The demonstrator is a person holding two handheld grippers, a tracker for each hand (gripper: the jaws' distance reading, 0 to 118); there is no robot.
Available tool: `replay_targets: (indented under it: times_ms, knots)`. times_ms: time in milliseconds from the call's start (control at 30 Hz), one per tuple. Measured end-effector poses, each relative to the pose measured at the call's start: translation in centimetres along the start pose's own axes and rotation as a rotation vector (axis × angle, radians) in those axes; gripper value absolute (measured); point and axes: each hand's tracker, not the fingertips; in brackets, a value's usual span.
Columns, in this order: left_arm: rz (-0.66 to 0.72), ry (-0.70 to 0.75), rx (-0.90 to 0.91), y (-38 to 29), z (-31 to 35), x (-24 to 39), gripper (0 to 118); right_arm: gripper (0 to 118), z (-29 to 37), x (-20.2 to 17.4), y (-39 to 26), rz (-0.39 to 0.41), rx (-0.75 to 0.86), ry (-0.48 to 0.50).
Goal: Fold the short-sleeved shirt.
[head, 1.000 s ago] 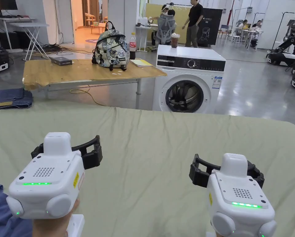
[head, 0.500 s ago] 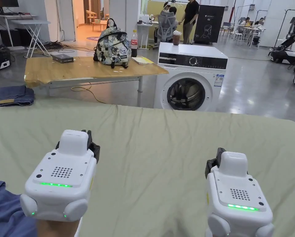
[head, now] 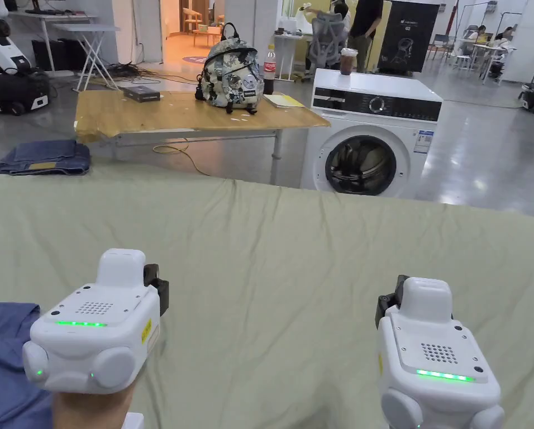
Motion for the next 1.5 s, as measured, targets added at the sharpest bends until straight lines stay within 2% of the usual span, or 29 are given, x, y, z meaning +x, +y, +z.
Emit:
replay_targets:
  times_ms: [200,433,633,767,800,833,867,900,933,1000,1100,1167,1267,1333,1400,1500]
  knots:
    - [0.124,0.064,-0.125,-0.8,1.8,-7.6,0,0,-0.8,-1.6,-0.9,0.007,-0.055,0.049]
    - [0.159,0.154,-0.324,-1.2,2.9,-18.6,0,0,-1.4,-3.4,-1.9,0.022,-0.101,0.102]
    - [0.181,0.089,-0.592,-3.2,1.9,-24.2,0,0,-1.6,-4.5,-2.8,0.043,-0.136,0.132]
    - [0.214,0.046,-0.653,-5.4,1.1,-25.3,0,0,-1.6,-4.8,-3.5,0.053,-0.159,0.142]
    - [0.212,0.045,-0.677,-5.9,0.9,-25.3,6,0,-1.6,-4.8,-3.6,0.054,-0.163,0.140]
    - [0.209,0.052,-0.677,-6.2,0.9,-25.1,38,0,-1.6,-4.8,-3.7,0.056,-0.168,0.143]
    - [0.206,0.055,-0.680,-6.6,0.8,-25.0,76,0,-1.6,-4.8,-3.8,0.058,-0.170,0.143]
    - [0.204,0.061,-0.700,-7.1,0.5,-24.9,102,0,-1.5,-4.7,-3.9,0.059,-0.173,0.142]
    - [0.212,0.066,-0.723,-7.6,0.2,-24.9,107,0,-1.5,-4.7,-4.0,0.062,-0.176,0.142]
    - [0.225,0.041,-0.712,-8.1,-0.1,-25.6,107,0,-1.4,-4.6,-4.2,0.068,-0.179,0.143]
    - [0.174,0.100,-0.780,-9.5,-0.7,-24.8,106,0,-1.2,-4.5,-4.3,0.079,-0.184,0.141]
    - [0.127,0.097,-0.819,-10.7,-1.1,-24.3,97,0,-1.1,-4.4,-4.5,0.083,-0.187,0.142]
    - [-0.010,0.142,-0.799,-11.5,-0.9,-22.7,96,0,-1.0,-4.4,-4.6,0.086,-0.194,0.141]
    - [0.015,0.146,-0.799,-11.5,-0.8,-22.3,89,0,-1.0,-4.3,-4.8,0.085,-0.198,0.141]
    - [0.012,0.133,-0.792,-11.0,-1.0,-21.9,74,0,-1.0,-4.4,-4.9,0.083,-0.200,0.142]
    - [-0.077,0.122,-0.764,-10.5,-0.3,-20.8,20,0,-1.0,-4.5,-5.0,0.086,-0.204,0.147]
